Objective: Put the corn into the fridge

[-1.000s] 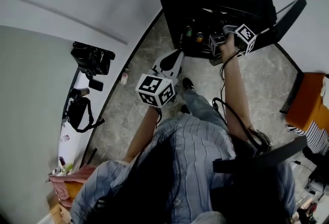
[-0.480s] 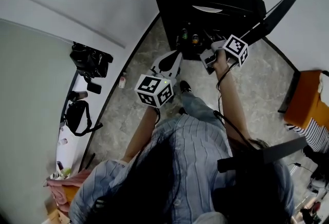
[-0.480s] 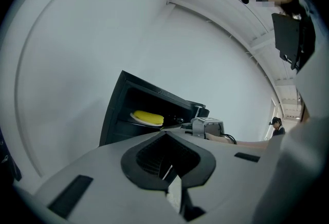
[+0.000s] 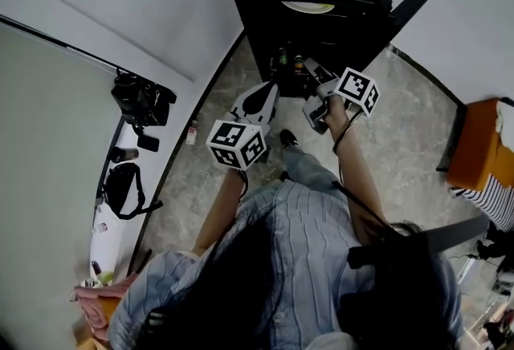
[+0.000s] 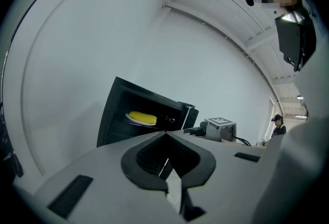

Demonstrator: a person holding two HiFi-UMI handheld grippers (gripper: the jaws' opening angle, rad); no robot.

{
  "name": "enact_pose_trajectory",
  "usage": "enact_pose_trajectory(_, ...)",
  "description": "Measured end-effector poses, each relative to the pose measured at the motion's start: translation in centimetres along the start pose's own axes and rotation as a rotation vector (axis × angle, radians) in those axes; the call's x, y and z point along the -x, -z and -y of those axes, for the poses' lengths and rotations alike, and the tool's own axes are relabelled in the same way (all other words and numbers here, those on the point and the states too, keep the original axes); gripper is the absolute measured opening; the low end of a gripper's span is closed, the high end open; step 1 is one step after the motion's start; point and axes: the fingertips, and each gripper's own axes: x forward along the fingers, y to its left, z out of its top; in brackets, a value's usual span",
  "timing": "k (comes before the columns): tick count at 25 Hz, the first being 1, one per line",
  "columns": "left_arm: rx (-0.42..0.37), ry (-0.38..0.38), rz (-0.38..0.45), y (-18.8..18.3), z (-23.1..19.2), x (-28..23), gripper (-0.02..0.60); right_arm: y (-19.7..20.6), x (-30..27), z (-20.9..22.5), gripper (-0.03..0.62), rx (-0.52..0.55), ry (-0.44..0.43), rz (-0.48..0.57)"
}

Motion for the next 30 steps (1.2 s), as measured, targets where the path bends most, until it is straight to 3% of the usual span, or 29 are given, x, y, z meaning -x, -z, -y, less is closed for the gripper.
enact_pose_trajectory(6, 0.008, 0.014, 0.017, 1.0, 2.9, 3.0, 0.006, 3.6, 4.3, -1.9, 0.038, 0.044, -0.022, -0.023)
enact_pose_trajectory(15, 0.049, 0.003, 0.010, 5.2, 6.9, 7.8, 0.006, 8.2, 10.0, -1.3, 0.038, 0.095, -0.004, -0.064)
enact_pose_trajectory(21, 0.090, -0.031, 0.024, 6.5, 6.9, 11.1, 0.006, 10.8, 12.3, -1.1, 0.038, 0.083, 0.009, -0.062)
enact_pose_trajectory(25, 0.119, -0.053, 0.037, 6.9, 6.6, 11.5, 0.006, 11.9, 13.7, -1.1, 0.038, 0.131, 0.026, -0.096)
enact_pose_trajectory(30, 0.124, -0.028, 0.022, 7.7, 8.7, 10.8, 0.006, 12.6, 15.7, -0.5, 0.038, 0.139, 0.041, -0.115)
